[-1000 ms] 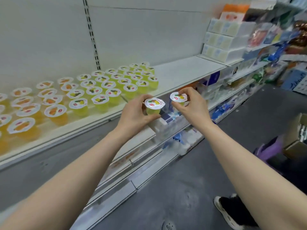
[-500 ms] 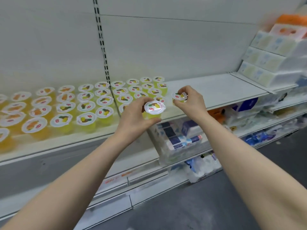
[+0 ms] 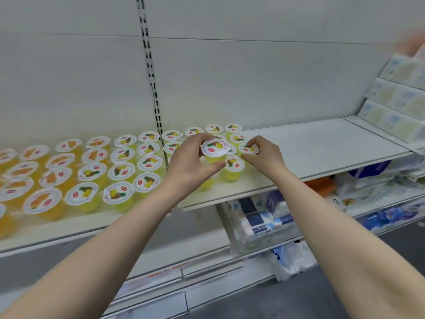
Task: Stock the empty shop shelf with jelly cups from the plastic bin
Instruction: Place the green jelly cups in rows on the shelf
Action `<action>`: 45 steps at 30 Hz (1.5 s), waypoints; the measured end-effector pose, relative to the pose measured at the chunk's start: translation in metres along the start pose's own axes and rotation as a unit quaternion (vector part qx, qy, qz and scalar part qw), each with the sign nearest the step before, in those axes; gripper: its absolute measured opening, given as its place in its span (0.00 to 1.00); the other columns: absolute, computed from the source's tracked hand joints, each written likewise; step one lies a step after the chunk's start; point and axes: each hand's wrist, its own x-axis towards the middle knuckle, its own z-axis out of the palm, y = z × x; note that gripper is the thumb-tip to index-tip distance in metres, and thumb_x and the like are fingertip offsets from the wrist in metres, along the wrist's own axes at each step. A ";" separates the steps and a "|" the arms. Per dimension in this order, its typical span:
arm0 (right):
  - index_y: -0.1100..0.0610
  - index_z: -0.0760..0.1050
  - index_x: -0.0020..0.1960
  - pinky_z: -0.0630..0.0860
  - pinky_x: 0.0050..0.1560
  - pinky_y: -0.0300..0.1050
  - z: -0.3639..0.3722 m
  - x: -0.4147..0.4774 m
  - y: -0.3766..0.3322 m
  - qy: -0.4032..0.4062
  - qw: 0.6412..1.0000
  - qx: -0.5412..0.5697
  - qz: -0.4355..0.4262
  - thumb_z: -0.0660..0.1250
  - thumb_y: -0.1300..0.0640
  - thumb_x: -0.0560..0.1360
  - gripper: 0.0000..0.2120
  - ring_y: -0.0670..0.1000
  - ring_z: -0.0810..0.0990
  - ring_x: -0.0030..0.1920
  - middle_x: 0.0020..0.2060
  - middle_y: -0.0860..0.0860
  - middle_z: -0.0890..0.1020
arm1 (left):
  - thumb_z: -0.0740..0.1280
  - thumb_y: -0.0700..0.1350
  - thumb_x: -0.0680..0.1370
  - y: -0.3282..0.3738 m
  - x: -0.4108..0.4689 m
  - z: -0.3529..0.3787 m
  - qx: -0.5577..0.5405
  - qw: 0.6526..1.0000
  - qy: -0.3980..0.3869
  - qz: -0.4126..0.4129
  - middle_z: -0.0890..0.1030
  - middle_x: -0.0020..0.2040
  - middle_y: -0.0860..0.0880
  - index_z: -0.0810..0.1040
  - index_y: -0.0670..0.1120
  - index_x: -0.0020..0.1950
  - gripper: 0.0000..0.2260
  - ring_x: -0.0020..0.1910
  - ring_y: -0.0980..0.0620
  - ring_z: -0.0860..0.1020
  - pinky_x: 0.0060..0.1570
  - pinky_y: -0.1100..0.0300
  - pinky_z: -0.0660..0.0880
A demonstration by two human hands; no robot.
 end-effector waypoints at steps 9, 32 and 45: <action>0.47 0.76 0.57 0.75 0.58 0.48 -0.020 0.023 0.020 -0.096 0.992 0.023 -0.083 0.69 0.56 0.72 0.15 0.49 0.77 0.55 0.58 0.47 0.77 | 0.77 0.51 0.68 0.022 0.021 0.031 0.037 0.999 0.007 0.015 0.78 0.60 0.54 0.75 0.50 0.64 0.26 0.58 0.55 0.76 0.59 0.55 0.74; 0.51 0.75 0.63 0.73 0.58 0.44 -0.044 0.048 0.059 -0.036 0.970 0.031 -0.240 0.62 0.53 0.80 0.13 0.45 0.76 0.54 0.57 0.46 0.79 | 0.72 0.67 0.64 0.035 0.012 0.131 0.407 0.912 0.040 0.029 0.78 0.57 0.48 0.76 0.50 0.64 0.34 0.63 0.42 0.70 0.68 0.47 0.57; 0.52 0.76 0.56 0.72 0.52 0.50 -0.029 0.007 0.075 -0.044 0.916 -0.074 -0.391 0.68 0.38 0.70 0.22 0.53 0.76 0.50 0.51 0.50 0.76 | 0.71 0.62 0.70 0.018 -0.015 0.096 0.433 0.896 0.083 -0.039 0.83 0.45 0.47 0.80 0.50 0.50 0.18 0.54 0.41 0.75 0.62 0.44 0.65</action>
